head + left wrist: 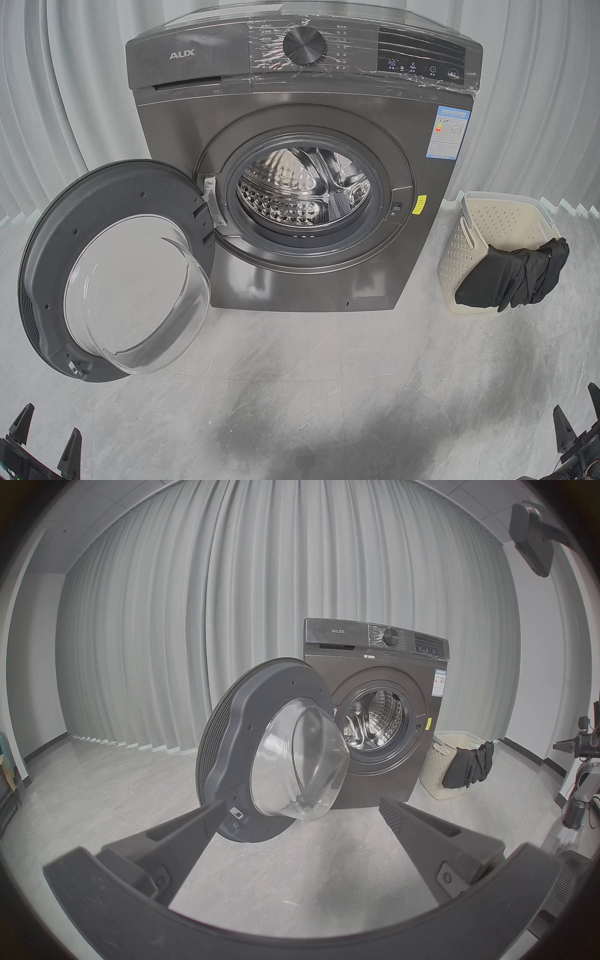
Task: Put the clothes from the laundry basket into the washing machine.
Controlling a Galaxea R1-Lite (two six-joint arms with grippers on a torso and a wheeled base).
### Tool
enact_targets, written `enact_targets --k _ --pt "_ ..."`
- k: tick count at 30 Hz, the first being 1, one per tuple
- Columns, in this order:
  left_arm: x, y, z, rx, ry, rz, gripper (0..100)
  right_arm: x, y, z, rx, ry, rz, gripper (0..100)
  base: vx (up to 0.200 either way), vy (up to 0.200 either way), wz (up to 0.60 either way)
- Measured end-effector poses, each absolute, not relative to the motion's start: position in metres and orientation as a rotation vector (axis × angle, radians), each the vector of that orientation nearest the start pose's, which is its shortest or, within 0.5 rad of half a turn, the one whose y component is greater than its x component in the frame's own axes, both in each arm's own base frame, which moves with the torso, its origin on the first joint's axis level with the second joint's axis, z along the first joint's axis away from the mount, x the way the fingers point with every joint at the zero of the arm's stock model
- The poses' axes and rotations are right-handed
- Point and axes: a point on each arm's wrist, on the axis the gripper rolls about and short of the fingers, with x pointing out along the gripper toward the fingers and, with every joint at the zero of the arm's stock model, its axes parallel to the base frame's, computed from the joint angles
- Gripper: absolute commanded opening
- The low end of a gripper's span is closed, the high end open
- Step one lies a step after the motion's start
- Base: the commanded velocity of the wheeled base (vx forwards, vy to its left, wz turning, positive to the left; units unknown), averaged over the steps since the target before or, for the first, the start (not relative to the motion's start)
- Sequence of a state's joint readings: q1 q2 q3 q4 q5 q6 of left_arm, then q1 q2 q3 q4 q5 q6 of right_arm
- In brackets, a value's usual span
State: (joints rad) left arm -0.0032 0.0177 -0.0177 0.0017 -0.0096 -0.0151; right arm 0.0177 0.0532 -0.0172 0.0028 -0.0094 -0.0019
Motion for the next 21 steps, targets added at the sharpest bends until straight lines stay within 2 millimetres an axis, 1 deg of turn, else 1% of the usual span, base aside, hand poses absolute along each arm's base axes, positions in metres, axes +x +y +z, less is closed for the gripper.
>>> enact_targets --k 7,21 --pt "-0.0228 -0.0001 0.0806 -0.014 0.002 -0.011 100 -0.0226 -0.0002 0.0805 -0.010 0.005 0.008 100 0.000 0.000 0.00" --pt "-0.0228 -0.0001 0.0806 -0.015 0.001 -0.009 100 -0.0233 -0.0001 0.0802 -0.009 -0.004 0.009 100 0.000 -0.200 0.00"
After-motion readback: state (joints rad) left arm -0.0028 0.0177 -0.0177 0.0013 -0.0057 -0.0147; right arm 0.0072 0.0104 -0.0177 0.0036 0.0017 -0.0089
